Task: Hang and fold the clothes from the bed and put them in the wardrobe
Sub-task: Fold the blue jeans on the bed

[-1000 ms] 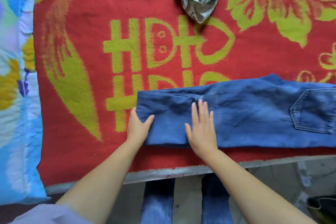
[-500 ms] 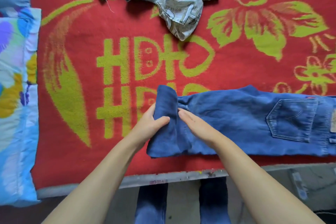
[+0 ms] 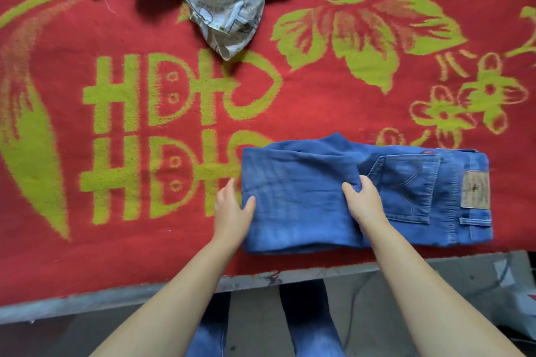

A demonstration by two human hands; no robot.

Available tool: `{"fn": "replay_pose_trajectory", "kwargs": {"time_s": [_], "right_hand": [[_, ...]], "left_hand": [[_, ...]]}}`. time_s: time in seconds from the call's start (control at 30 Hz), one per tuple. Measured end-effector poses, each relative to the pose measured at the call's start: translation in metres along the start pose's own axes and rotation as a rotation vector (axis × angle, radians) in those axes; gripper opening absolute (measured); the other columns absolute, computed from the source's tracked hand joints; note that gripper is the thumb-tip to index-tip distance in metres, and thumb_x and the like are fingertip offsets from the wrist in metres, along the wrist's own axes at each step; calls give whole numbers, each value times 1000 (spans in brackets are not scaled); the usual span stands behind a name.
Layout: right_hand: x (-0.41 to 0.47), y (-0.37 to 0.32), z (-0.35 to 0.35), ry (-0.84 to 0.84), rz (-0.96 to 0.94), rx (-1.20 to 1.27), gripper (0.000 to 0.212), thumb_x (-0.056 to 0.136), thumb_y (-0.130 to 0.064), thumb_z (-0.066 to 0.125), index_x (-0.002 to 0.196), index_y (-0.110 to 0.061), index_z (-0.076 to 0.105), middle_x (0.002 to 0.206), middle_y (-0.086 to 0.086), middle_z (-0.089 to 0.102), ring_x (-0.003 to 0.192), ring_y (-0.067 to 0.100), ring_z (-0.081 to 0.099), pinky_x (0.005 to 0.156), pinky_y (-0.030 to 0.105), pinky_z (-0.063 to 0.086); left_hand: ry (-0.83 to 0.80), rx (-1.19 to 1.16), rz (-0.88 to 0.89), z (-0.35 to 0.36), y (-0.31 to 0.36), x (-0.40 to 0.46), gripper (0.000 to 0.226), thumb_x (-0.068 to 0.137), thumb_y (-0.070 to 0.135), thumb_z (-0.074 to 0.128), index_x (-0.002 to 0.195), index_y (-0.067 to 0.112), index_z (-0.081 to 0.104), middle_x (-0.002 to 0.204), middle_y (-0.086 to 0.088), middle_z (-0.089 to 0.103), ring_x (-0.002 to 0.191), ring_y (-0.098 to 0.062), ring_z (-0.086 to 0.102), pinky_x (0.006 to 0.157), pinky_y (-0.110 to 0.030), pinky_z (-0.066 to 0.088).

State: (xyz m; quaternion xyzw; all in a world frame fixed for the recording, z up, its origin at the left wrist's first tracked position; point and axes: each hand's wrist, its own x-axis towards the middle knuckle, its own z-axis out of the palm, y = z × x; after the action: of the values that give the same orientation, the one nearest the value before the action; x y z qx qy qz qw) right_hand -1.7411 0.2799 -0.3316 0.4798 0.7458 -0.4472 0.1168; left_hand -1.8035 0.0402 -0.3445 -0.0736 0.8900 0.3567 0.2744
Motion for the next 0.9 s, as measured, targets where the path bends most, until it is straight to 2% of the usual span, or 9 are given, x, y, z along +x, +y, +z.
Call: {"fn": "replay_pose_trajectory", "kwargs": {"time_s": [0.13,0.23,0.33,0.4,0.53,0.67,0.77,0.83,0.9], "right_hand": [[23,30,12,57,1,-93,28,97,-22,49,122,-9,47,113,11,58,107,32,53,79,35,39],[22,32,19,134,-18,-404,55,96,-25,52,144,-11,29,144,15,36,134,32,33,102,47,34],[0,35,23,192,-234,-564,77,95,-31,51,153,-8,6,160,14,7,148,30,5,116,47,15],[-13,45,29,7,-305,-627,77,98,-40,42,153,-9,-2,160,13,-10,148,28,-11,117,50,4],[-6,51,22,-390,-143,-600,75,99,-52,30,153,-15,-7,157,7,-26,145,23,-22,116,55,-1],[-5,4,-28,-598,35,-55,78,91,-66,37,154,-26,15,162,-7,4,148,13,6,120,46,11],[-31,-26,-84,-728,-102,308,69,77,-72,51,139,-46,38,139,-25,48,128,-4,45,105,30,39],[-39,-26,-120,-539,-245,242,49,80,-57,62,120,-30,54,111,-19,65,106,-2,60,91,25,45],[-31,-10,-161,-221,-261,131,24,84,-36,65,101,-19,59,92,-9,66,90,8,62,77,27,43]], "left_hand": [[-224,-360,-174,28,-14,20,48,89,16,66,131,7,46,129,-11,59,111,-19,58,99,-34,45],[-159,-429,-228,42,-14,23,38,85,10,70,118,4,51,119,-12,64,99,-17,62,89,-30,48],[-108,-433,-252,44,-10,20,39,84,7,70,118,0,51,117,-16,64,100,-22,63,88,-32,48],[-76,-426,-219,41,-1,15,36,84,7,70,114,7,50,115,-12,64,99,-21,62,85,-30,47],[-163,-503,-99,27,27,-7,40,86,9,68,120,17,49,117,-3,64,105,-18,64,88,-32,51],[-426,-613,60,13,79,-38,52,82,17,69,128,26,47,124,4,63,116,-14,60,90,-28,52],[-631,-452,272,29,136,-67,74,80,27,62,146,29,27,137,24,47,123,6,46,100,-20,39],[-755,-240,441,54,169,-85,83,78,32,63,149,25,20,129,16,48,111,2,47,97,-20,40],[-809,47,677,85,193,-94,81,76,42,66,145,20,29,121,-3,44,109,-13,42,100,-25,35]]}}
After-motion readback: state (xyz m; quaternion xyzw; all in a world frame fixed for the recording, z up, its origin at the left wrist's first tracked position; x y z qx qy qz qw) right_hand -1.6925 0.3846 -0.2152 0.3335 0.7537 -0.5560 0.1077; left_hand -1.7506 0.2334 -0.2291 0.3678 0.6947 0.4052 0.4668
